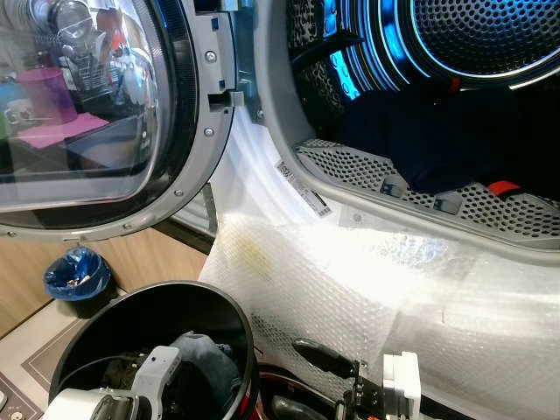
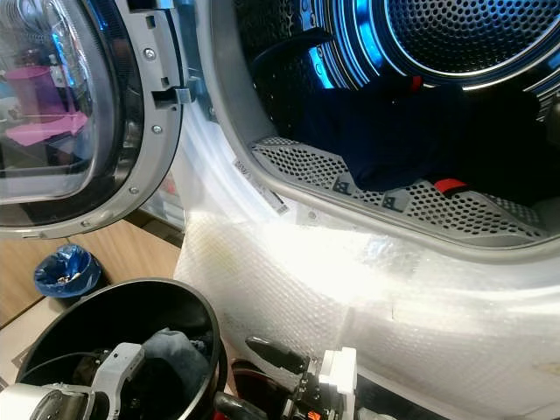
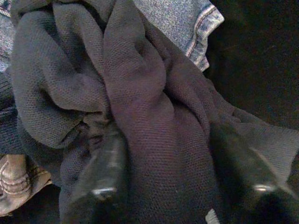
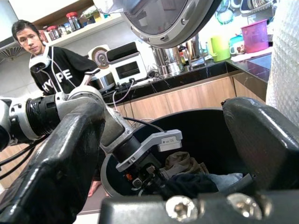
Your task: Clothes washing
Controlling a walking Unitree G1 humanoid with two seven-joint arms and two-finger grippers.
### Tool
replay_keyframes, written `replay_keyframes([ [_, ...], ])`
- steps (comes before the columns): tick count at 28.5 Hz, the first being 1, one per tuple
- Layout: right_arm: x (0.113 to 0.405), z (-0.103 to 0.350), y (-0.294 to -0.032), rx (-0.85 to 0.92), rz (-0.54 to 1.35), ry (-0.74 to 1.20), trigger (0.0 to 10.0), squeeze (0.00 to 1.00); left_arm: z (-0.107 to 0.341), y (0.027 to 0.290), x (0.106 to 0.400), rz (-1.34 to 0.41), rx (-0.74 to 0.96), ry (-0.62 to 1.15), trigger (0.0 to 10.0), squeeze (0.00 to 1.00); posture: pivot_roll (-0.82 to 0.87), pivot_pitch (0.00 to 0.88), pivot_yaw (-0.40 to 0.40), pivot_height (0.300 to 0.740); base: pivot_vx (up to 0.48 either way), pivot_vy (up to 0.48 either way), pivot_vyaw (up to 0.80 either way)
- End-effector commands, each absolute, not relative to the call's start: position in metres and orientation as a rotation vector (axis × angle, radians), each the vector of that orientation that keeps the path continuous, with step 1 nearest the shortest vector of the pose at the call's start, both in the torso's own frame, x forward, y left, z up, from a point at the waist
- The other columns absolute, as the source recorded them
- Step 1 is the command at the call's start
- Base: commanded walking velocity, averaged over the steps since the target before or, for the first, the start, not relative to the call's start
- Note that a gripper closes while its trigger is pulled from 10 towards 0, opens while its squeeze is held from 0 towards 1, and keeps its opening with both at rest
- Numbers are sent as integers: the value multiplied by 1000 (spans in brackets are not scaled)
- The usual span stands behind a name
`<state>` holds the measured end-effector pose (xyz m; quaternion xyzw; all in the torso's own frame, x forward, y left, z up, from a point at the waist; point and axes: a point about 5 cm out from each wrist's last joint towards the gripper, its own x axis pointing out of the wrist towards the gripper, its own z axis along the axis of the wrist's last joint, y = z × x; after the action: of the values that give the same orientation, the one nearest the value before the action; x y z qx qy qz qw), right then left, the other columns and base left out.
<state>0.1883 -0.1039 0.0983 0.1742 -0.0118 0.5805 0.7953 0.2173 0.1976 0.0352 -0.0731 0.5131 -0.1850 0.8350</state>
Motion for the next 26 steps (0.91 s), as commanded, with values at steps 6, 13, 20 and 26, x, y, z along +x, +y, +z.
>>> replay_keyframes([
  [6,188,97,-102,374,1262,-18,10000,0,32,189,210,-403,-196,1111,0,0,-3,3,29,740,0,0,0],
  [13,189,97,-101,375,1268,-18,10000,0,34,189,211,-381,-222,1090,0,0,6,7,25,740,0,0,0],
  [20,190,97,-100,375,1277,-14,10000,0,39,189,209,-339,-290,1043,0,0,17,13,20,740,0,0,0],
  [26,191,97,-101,377,1280,-14,10000,0,65,197,215,-267,-421,883,0,0,25,21,17,740,0,0,0],
])
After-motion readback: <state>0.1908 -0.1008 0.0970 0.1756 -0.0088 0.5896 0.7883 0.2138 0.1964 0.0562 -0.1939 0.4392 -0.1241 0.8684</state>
